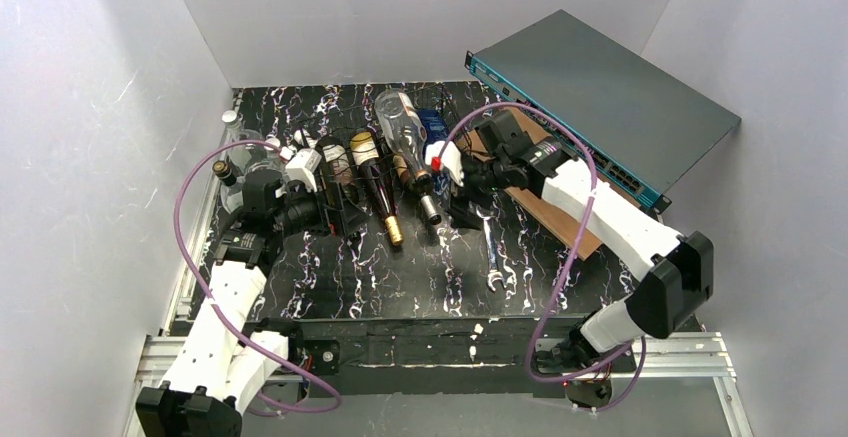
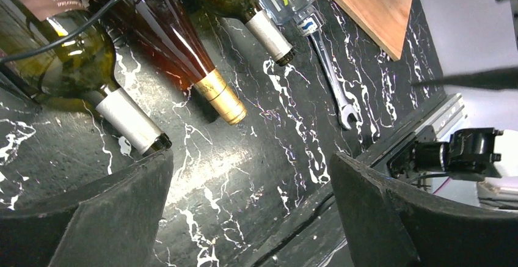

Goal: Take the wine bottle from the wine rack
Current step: Pick up the wine bottle from the wine rack.

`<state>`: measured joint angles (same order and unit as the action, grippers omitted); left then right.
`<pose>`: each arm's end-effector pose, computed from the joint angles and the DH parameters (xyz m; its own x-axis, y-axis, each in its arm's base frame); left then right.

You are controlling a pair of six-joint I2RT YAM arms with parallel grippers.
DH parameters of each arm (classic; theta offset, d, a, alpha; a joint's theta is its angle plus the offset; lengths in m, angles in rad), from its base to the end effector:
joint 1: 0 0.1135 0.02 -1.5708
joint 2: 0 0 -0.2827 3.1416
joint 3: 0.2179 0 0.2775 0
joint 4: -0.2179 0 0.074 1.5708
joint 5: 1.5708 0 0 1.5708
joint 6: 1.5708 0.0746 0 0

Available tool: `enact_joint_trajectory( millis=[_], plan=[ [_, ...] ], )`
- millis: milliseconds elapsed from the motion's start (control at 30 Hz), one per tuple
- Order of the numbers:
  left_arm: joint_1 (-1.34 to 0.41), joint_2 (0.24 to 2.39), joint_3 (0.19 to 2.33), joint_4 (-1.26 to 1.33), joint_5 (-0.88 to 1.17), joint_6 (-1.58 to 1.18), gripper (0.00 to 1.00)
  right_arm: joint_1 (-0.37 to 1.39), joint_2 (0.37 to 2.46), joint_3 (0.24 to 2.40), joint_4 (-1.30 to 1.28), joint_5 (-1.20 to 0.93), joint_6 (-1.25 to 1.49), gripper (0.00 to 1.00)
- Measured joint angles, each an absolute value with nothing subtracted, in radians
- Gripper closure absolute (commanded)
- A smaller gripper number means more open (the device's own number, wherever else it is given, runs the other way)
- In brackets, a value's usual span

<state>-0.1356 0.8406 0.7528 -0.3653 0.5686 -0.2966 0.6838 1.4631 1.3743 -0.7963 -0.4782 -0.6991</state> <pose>0.2221 -0.0708 0.3002 -0.5883 -0.1683 -0.7909 0.4409 0.7532 -0.4882 0.2524 0.2500 0.3218 0.0471 -0.6987 -0.7139 -0.9883 0.0712 -0.1349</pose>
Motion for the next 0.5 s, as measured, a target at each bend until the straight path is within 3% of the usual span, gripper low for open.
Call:
enact_joint_trajectory(
  millis=[500],
  plan=[
    [-0.146,0.723,0.693,-0.336,0.532,-0.208,0.02,0.686,1.692,1.576,-0.537,-0.279,-0.275,0.04]
  ],
)
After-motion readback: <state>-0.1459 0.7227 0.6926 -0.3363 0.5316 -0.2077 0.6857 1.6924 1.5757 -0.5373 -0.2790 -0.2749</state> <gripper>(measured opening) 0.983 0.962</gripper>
